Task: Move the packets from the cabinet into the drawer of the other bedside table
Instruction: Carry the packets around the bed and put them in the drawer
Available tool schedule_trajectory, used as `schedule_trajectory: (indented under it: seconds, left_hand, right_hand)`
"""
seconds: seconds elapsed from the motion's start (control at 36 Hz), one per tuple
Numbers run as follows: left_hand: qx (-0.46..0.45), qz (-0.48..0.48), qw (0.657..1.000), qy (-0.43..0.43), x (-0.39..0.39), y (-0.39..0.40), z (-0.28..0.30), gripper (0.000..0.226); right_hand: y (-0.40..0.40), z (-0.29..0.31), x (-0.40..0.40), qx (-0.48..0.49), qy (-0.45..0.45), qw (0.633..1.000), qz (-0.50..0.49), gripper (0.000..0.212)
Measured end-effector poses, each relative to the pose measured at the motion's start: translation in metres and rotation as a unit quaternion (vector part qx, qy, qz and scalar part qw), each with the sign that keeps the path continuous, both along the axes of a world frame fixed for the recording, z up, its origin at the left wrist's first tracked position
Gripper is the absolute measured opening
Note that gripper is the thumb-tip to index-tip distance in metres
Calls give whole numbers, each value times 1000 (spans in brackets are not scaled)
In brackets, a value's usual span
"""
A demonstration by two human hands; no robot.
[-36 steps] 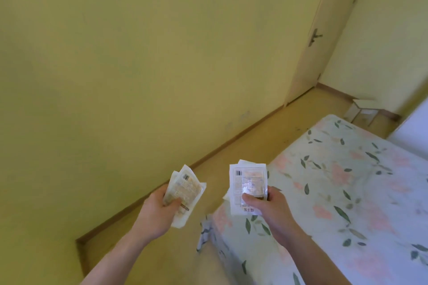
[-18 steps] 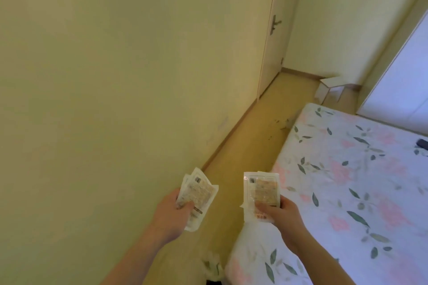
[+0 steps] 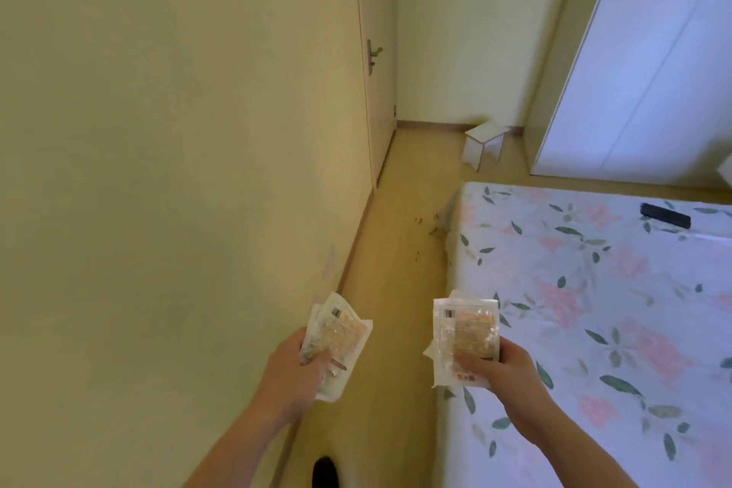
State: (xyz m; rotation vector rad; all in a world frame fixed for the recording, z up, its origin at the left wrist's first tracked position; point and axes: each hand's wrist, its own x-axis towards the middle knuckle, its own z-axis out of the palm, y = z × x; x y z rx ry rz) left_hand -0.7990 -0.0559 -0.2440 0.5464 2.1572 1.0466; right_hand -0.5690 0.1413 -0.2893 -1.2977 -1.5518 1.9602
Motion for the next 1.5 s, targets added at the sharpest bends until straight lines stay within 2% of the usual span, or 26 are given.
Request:
schedule_trajectory:
  seconds: [0.31, 0.58, 0.69, 0.78, 0.86, 0.97, 1.17, 1.33, 1.5]
  left_hand:
    - [20, -124, 992, -19, -149, 127, 4, 18]
    - [23, -264, 964, -18, -191, 292, 6, 21]
    - [24, -282, 959, -25, -213, 359, -1, 18]
    - [29, -283, 958, -24, -234, 410, -4, 18]
    - [15, -269, 963, -27, -260, 462, -2, 18]
    - [23, -249, 968, -27, -296, 526, 6, 19]
    - [44, -222, 973, -35, -356, 628, 20, 18]
    - [41, -238, 970, -28, -414, 729, 14, 19]
    - [34, -279, 959, -24, -477, 841, 4, 19]
  right_hand:
    - [54, 22, -110, 19, 30, 992, -122, 28]
    - [135, 28, -125, 40, 18, 967, -251, 35]
    - [194, 22, -139, 42, 11, 961, -274, 41]
    - [246, 16, -159, 25, 7, 961, -275, 33]
    - [303, 14, -185, 16, 1, 962, -273, 45]
    - [381, 16, -229, 13, 3, 967, -254, 30]
    - [510, 32, -304, 37, -4, 980, -197, 29]
    - [605, 35, -366, 44, 0, 979, -201, 27]
    - [688, 30, -421, 45, -7, 968, -246, 28]
